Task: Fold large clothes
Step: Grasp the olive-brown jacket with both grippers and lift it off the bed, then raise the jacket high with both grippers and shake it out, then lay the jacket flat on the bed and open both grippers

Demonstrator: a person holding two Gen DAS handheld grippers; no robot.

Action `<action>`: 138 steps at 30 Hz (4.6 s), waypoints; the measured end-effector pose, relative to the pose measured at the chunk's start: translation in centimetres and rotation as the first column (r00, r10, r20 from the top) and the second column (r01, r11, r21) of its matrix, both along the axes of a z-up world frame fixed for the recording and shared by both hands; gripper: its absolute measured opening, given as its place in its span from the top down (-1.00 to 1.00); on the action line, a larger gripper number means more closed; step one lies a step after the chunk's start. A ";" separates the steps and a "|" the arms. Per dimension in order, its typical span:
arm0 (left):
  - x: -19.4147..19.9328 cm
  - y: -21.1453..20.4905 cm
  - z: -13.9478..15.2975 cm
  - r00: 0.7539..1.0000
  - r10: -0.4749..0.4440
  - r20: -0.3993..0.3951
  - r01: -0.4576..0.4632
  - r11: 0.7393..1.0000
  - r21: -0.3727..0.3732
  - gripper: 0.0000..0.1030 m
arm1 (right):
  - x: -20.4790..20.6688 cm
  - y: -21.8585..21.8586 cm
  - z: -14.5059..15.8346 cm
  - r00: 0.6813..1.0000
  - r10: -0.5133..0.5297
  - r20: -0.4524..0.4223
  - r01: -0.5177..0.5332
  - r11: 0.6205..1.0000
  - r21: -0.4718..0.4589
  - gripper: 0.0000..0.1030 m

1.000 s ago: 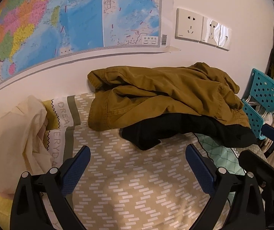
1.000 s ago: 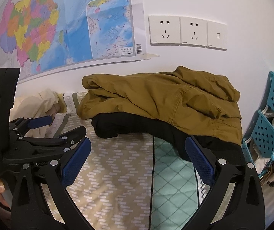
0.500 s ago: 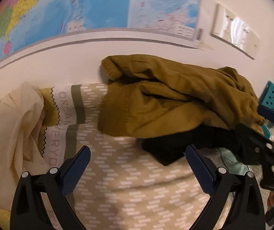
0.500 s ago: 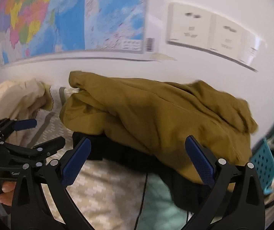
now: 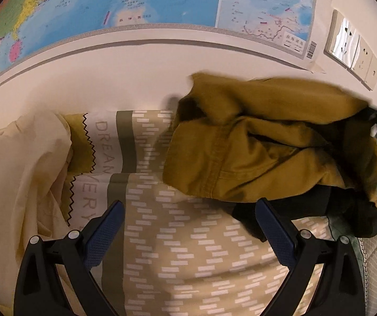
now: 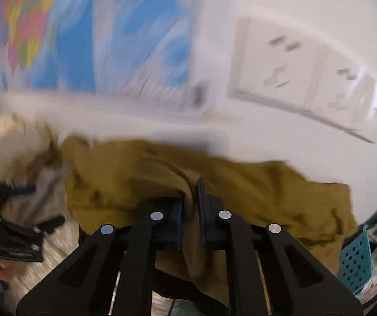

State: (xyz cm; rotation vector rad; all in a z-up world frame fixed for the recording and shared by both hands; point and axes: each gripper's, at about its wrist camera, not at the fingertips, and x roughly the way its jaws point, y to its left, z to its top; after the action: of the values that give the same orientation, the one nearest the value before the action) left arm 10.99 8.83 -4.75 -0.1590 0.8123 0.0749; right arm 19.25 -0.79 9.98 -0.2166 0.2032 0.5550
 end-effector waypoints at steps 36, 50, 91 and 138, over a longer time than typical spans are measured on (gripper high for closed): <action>3.7 -5.6 2.5 0.896 -0.295 0.332 0.340 0.937 -0.085 0.27 | -10.5 -15.1 10.7 0.990 0.102 0.102 -0.128 0.943 0.307 0.92; -6.4 -8.9 23.7 0.685 -0.314 0.657 0.364 0.929 0.065 0.97 | -26.4 -28.0 17.2 0.922 -0.040 0.386 -0.144 0.888 0.436 0.95; -4.0 12.2 2.1 0.998 0.058 -0.001 -0.053 0.916 0.399 0.96 | -5.3 -0.3 -2.9 0.895 0.265 -0.359 -0.193 0.956 0.222 0.94; -24.8 1.9 -1.9 0.868 -0.477 -0.138 0.493 0.862 0.115 -0.85 | -25.9 -18.0 -6.4 0.964 0.168 -0.206 -0.098 0.946 0.310 0.90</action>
State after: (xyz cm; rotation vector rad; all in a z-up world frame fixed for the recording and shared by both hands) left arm -13.79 10.71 -6.63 0.1962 0.9287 -0.3386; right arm -6.65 -18.77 3.54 0.1299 0.3287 0.7390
